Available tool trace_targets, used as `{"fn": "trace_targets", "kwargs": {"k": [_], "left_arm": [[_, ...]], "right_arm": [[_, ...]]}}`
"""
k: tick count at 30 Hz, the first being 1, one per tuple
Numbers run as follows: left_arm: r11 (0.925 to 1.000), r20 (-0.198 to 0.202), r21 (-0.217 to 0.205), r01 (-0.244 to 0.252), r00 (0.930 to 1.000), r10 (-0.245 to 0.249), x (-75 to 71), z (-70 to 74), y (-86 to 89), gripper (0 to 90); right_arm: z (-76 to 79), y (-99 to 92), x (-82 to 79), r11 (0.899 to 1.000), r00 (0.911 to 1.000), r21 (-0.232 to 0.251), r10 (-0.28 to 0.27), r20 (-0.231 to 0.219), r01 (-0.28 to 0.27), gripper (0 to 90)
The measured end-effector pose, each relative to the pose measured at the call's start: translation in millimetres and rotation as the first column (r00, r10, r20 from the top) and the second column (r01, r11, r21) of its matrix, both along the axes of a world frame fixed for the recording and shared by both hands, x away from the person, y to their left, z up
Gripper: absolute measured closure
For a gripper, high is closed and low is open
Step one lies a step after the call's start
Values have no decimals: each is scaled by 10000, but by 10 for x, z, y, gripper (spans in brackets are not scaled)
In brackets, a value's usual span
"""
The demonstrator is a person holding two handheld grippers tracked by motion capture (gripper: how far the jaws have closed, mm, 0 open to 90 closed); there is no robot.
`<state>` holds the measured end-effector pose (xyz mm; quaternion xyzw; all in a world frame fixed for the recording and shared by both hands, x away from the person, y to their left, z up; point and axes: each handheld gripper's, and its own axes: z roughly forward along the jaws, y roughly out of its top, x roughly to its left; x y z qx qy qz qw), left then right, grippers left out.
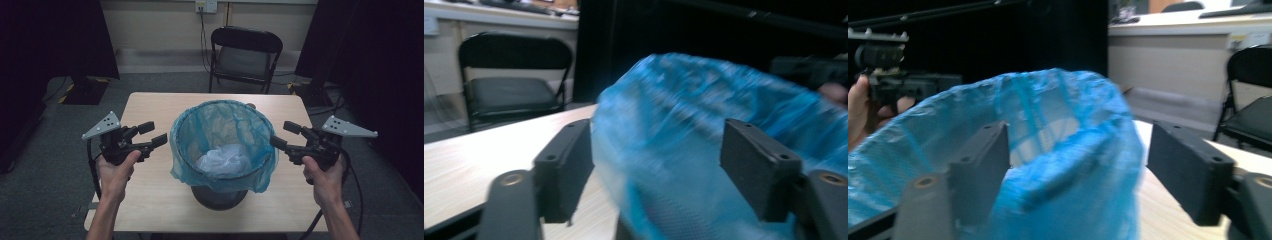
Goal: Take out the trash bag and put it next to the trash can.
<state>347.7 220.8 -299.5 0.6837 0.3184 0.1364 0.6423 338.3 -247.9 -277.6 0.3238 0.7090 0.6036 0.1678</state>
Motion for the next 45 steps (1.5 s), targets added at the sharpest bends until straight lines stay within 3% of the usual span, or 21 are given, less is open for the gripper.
{"fn": "trace_targets", "kwargs": {"k": [2,4,6,10,12,16,19,20,22,25,26,30,33,35,41,45], "left_arm": [[10000,93,47,71,9999,-72,1,40,-58,240],[9996,-61,-74,265,9996,-265,37,58,-118,198],[9992,-40,248,299,9995,-298,70,74,-181,184],[9974,-208,567,434,9989,-423,123,57,-321,158],[9964,-46,764,367,9993,-364,124,52,-362,179],[9965,-160,781,304,9994,-292,161,44,-392,161],[9924,-189,1233,41,9998,-18,171,38,-412,155],[9927,-202,1202,72,9998,-49,174,35,-413,153],[9923,-187,1235,-1,9998,25,181,38,-410,158],[9945,-229,1006,290,9994,-268,197,39,-400,256],[9949,-179,953,342,9993,-326,195,41,-396,370],[9955,125,944,103,9999,-115,194,65,-390,599],[9932,283,1131,-271,9993,241,166,110,-384,715],[9936,339,1119,-178,9993,141,160,133,-358,869],[9925,401,1089,560,9974,-607,144,189,-435,900],[9914,782,821,1022,9910,-1086,105,350,-556,900]], "right_arm": [[-4,54,8,9992,9999,-395,-115,7,115,232],[-28,75,52,9988,9996,-454,-189,-206,179,243],[-54,90,103,9982,9990,-547,-250,-369,230,255],[-97,144,187,9977,9979,-675,-63,-649,19,445],[-75,165,197,9961,9983,-850,-282,-509,238,523],[-12,155,252,9929,9971,-1031,-638,-423,591,714],[40,155,301,9892,9965,-1241,-810,-228,776,832],[50,155,305,9893,9963,-1207,-841,-161,816,883],[64,158,333,9937,9985,-1004,-516,-173,497,900],[57,192,363,9967,9998,-802,-103,-181,88,900],[57,204,363,9978,9998,-641,177,-114,-184,900],[82,207,349,9987,9990,-255,440,70,-438,900],[115,189,332,9986,9985,73,528,138,-529,900],[131,187,318,9983,9983,139,557,168,-559,900],[166,239,308,9953,9955,284,922,225,-928,900],[275,296,307,9918,9924,498,1159,415,-1179,900]]}}
